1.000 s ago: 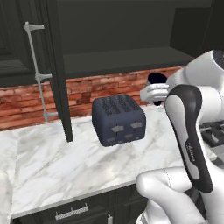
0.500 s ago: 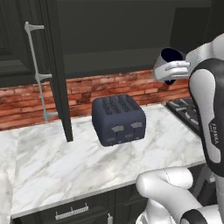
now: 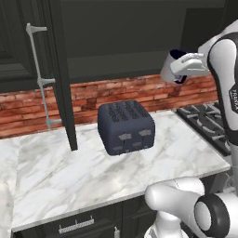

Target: Move the mug from next to the sink to the open cabinet. Then, move the bowl with the carrot to the fridge to clear the area for faucet cleaning.

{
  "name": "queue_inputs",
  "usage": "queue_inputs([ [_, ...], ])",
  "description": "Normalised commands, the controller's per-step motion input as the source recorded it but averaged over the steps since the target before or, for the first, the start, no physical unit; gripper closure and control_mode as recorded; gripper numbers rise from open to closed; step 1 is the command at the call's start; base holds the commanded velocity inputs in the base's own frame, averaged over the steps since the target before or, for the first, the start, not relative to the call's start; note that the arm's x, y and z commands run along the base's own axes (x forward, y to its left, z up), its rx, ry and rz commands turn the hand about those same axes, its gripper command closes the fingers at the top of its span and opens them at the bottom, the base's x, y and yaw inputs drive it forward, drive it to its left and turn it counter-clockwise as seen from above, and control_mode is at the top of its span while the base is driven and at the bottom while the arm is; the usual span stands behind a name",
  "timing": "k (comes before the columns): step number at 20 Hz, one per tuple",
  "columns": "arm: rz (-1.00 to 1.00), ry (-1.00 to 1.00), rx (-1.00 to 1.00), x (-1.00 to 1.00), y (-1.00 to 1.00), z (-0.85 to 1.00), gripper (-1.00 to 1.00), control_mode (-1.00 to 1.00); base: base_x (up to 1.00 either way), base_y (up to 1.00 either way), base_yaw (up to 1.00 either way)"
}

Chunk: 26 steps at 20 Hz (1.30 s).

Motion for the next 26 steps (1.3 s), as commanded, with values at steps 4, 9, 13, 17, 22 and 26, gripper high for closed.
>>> queue_inputs([
  [4,0.17,0.02,0.00,0.46,0.04,-0.01,1.00,-1.00,0.00,0.00,0.00],
  [9,0.05,0.00,-0.03,0.87,0.08,-0.01,1.00,-1.00,0.00,0.00,0.00],
  [13,0.00,0.00,-0.06,1.00,0.11,0.00,1.00,-1.00,0.00,0.00,0.00],
  [17,-0.03,0.00,-0.04,1.00,0.13,-0.02,1.00,-1.00,0.00,0.00,0.00],
  [22,-0.03,0.00,-0.01,0.98,0.06,-0.08,1.00,-1.00,0.00,0.00,0.00],
  [26,-0.03,0.00,-0.02,0.92,0.03,-0.17,1.00,-1.00,0.00,0.00,0.00],
])
